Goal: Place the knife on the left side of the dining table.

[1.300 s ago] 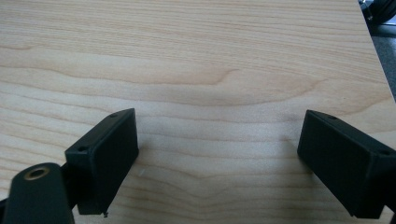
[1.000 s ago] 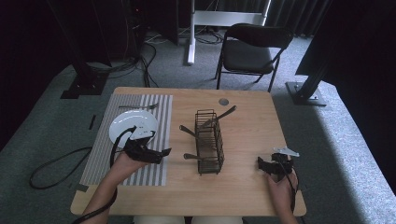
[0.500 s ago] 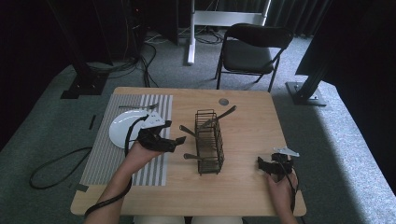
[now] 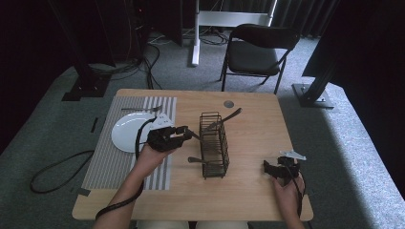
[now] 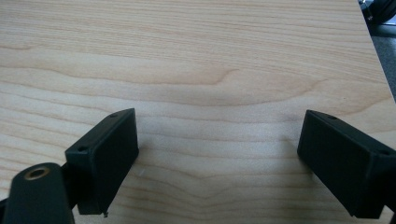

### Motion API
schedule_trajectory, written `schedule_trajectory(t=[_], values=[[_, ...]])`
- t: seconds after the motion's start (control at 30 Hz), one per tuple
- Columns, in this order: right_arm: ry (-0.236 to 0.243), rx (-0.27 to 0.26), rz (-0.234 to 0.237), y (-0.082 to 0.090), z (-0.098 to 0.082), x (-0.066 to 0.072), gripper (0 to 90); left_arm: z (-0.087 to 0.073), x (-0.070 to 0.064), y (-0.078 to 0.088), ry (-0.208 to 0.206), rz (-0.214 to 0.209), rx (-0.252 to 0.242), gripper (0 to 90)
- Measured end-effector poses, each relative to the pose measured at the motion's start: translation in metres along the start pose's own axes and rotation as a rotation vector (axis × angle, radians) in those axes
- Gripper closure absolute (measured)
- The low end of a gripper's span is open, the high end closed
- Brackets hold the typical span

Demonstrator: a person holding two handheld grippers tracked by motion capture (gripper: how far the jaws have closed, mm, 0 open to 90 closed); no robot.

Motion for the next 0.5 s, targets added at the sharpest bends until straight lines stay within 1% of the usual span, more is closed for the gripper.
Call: schedule_trajectory(t=[0.03,0.07,0.1,0.17,0.2,0.23,0.27,0.3,0.33,0.37,0.43,0.47,0.5], values=[[0.000,0.000,0.000,0.000,0.000,0.000,11.5,0.000,-0.001,-0.001,0.003,-0.005,-0.002,69.0],[0.000,0.000,0.000,0.000,0.000,0.000,11.5,0.000,-0.002,-0.001,-0.004,0.008,-0.001,69.0],[0.000,0.000,0.000,0.000,0.000,0.000,11.5,0.000,-0.003,-0.002,-0.004,0.016,0.003,72.5],[-0.001,0.000,0.000,0.000,0.000,0.000,11.5,0.002,-0.006,-0.002,-0.006,0.005,0.000,76.0],[-0.001,0.000,0.000,0.000,0.000,0.000,11.5,0.003,-0.006,-0.003,-0.006,0.014,0.006,76.3],[-0.001,0.000,0.000,0.000,0.000,0.000,11.5,0.005,-0.008,-0.004,-0.003,0.007,0.011,76.5],[0.000,0.000,0.000,0.000,0.000,0.000,11.5,0.007,-0.010,-0.004,-0.015,0.004,0.002,77.3],[0.000,0.000,0.000,0.000,0.000,0.000,11.5,0.009,-0.012,-0.005,-0.020,0.003,0.000,77.3],[0.000,0.000,0.000,0.000,0.000,0.000,11.6,0.011,-0.015,-0.006,-0.018,-0.006,-0.003,77.9],[0.000,-0.001,0.000,0.000,0.000,0.000,11.5,0.015,-0.018,-0.007,-0.021,-0.019,-0.016,79.2],[-0.001,-0.001,-0.001,0.000,0.000,0.000,11.6,0.021,-0.023,-0.010,-0.026,-0.026,-0.027,80.3],[-0.003,0.000,0.000,0.000,0.000,0.000,11.5,0.024,-0.026,-0.012,-0.031,-0.030,-0.040,80.9],[-0.003,0.001,0.000,0.000,0.000,0.000,11.6,0.027,-0.028,-0.015,-0.026,-0.041,-0.052,81.9]])
Point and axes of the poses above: each handheld gripper's, and its own axes: y roughly backward along the jaws, z roughly out of its top, x roughly to its left, the point moved 7 cm from there along -y, roughly forward along the jaws, and after that the axes turned 9 degrees about z, right-handed, at the moved point
